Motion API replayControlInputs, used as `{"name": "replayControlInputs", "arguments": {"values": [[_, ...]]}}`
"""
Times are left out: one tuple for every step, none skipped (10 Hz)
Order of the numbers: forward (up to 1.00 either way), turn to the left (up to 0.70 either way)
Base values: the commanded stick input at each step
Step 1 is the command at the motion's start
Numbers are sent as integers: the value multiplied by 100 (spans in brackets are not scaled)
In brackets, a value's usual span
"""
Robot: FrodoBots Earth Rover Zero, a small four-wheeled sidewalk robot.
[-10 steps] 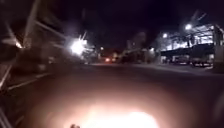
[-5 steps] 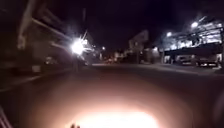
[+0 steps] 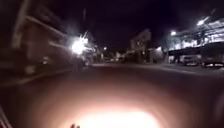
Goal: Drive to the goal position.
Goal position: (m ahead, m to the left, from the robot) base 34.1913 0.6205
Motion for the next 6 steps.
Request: {"name": "replayControlInputs", "arguments": {"values": [[100, 0], [100, 0], [100, 0], [100, 0], [100, 0], [100, 0]]}}
